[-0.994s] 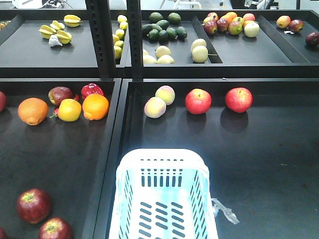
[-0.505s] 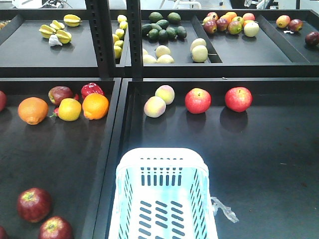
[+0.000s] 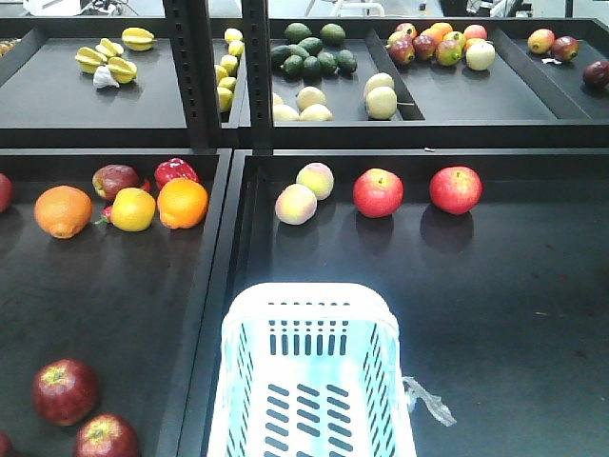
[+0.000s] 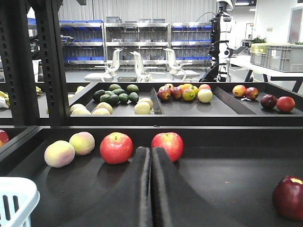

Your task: Pick three apples into basket with both arms

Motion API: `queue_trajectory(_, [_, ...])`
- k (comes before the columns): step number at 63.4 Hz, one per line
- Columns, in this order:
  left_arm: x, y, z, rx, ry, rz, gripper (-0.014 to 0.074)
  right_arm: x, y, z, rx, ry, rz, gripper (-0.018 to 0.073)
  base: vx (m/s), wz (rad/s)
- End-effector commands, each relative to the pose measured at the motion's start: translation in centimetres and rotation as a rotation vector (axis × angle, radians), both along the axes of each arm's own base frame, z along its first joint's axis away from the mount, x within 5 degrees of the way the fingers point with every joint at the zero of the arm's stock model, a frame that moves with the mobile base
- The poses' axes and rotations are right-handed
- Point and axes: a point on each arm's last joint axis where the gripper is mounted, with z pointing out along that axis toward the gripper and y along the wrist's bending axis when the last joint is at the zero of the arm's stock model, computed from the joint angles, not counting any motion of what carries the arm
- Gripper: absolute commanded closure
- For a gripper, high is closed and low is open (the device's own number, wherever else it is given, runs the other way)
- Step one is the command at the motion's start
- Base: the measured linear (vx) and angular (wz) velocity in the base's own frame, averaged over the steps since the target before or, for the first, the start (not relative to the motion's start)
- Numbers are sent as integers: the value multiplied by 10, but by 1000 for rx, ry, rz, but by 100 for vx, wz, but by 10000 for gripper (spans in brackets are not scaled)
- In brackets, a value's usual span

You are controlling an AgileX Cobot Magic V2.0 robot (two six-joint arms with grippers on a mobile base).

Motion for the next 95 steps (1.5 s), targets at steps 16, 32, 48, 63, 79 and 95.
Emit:
queue_trajectory(16, [-10,0,46,-196,-186,-26,603,-1,0,3,0,-72,-1,568,0,0])
queue_trajectory(32, [-14,-1,120,-184,-90,-21,603,-1,0,3,0,-72,-1,568,0,0])
queue_trajectory(48, [13,-2,173,70,188,-25,603,-1,0,3,0,-72,-1,568,0,0])
queue_trajectory(63, [31,-7,185,227,383,-108,603,-1,0,3,0,-72,-1,568,0,0])
queue_trajectory(79, [33,-11,186,171,365,-141,559,-1,0,3,0,-72,-1,568,0,0])
queue_trajectory(95, [32,-11,183,205,396,-157,244,-1,0,3,0,-72,-1,568,0,0])
